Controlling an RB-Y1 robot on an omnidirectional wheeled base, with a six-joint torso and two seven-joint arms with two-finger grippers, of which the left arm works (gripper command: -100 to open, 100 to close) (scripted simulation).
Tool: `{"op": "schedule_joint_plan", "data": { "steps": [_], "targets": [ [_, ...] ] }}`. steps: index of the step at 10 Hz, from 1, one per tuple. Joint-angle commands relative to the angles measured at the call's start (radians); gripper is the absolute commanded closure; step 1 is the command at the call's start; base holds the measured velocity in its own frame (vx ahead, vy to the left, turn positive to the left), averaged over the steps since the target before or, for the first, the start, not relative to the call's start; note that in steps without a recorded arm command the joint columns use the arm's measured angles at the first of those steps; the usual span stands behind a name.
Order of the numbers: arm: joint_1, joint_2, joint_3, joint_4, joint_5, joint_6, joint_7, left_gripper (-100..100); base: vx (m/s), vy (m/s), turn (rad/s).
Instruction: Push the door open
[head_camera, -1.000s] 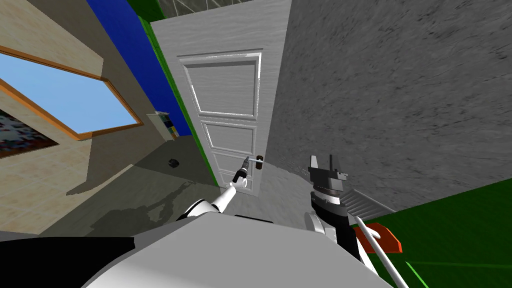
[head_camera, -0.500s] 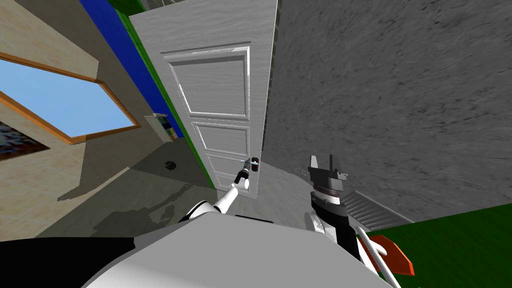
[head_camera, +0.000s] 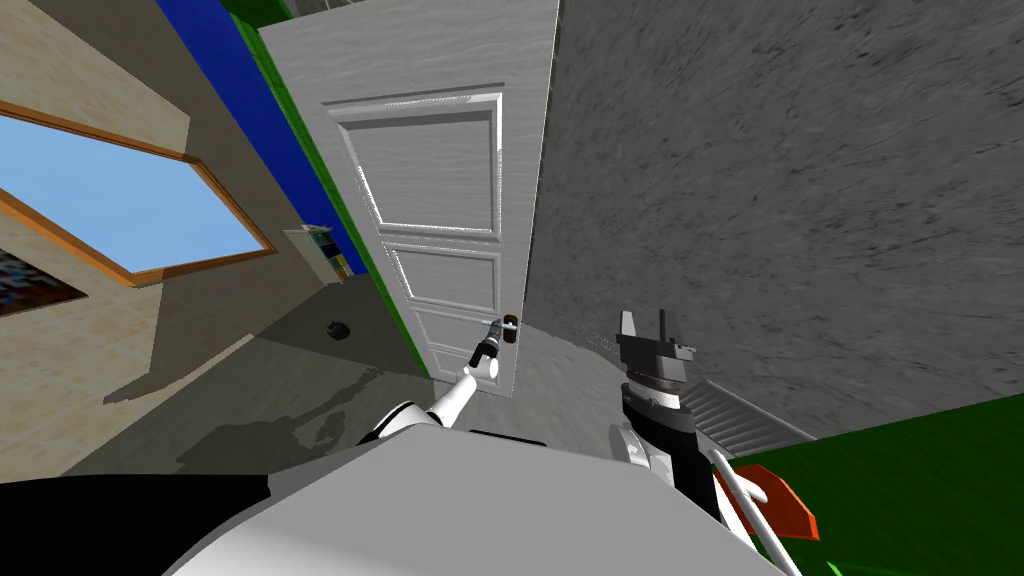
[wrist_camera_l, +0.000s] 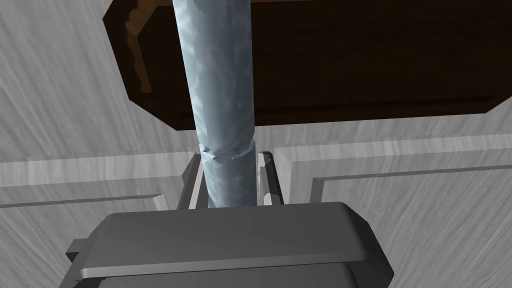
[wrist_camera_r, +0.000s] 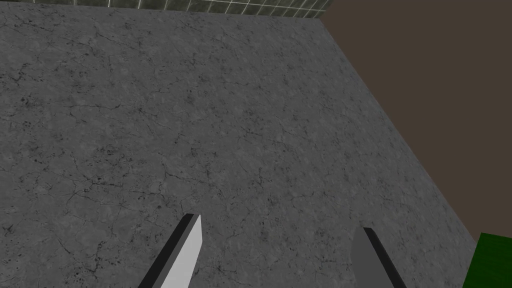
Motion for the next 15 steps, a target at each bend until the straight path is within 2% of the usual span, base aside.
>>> {"op": "schedule_joint_plan", "data": {
  "steps": [1,4,8,9,11,15],
  "targets": [
    [-0.002,0.026,0.014,0.002,0.007,-0.003,-0.01,100,0.104,0.009,0.017],
    [-0.005,0.045,0.032,0.005,0.017,-0.006,-0.023,100,0.158,0.008,0.032],
    [-0.006,0.048,0.039,0.006,0.02,-0.007,-0.028,100,0.086,0.009,0.035],
    [-0.009,0.05,0.06,0.01,0.031,-0.011,-0.043,100,0.144,-0.011,0.141],
    [-0.011,0.045,0.071,0.012,0.037,-0.013,-0.051,100,0.169,-0.068,0.064],
    [-0.016,0.001,0.105,0.017,0.054,-0.02,-0.075,100,0.139,-0.137,0.108]
  ]
}}
